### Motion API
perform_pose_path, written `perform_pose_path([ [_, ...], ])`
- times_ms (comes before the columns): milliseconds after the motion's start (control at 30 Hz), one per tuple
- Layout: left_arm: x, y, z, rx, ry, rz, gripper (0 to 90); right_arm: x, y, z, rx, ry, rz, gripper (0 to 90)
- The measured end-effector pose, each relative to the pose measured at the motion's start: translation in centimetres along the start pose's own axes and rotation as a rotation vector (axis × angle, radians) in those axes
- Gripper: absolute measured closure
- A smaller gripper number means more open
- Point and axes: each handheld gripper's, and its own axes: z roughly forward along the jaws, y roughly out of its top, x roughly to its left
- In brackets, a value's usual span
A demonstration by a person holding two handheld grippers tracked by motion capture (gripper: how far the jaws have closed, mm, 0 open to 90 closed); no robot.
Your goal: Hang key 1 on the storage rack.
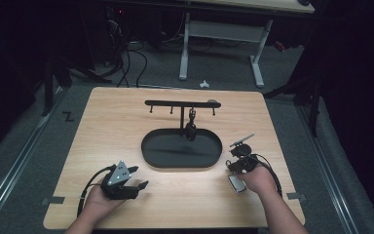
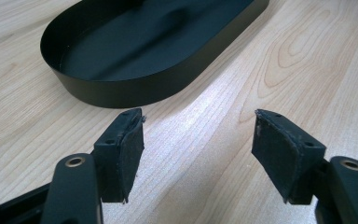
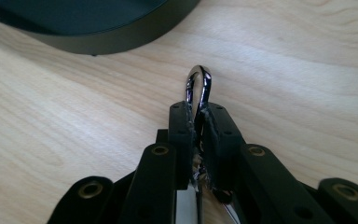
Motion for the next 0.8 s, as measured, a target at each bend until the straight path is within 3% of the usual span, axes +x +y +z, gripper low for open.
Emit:
perform_pose_path([
  [133, 0.0, 0.0, 0.1, 0.003, -0.001, 0.002, 34.3, -0.3, 0.1, -0.5, -0.004, -0.084, -0.021, 84.3],
  [600, -0.1, 0.0, 0.1, 0.004, 0.000, 0.003, 34.5, 0.2, -0.2, 0.5, 0.033, -0.063, -0.042, 79.6],
  [733, -0.1, 0.0, 0.1, 0.005, 0.001, 0.004, 34.6, 0.2, -0.2, 0.5, 0.026, -0.045, -0.032, 82.4],
  [800, -0.1, 0.0, 0.1, 0.007, 0.001, 0.005, 34.6, 0.3, -0.2, 0.5, 0.022, -0.053, -0.059, 84.0],
])
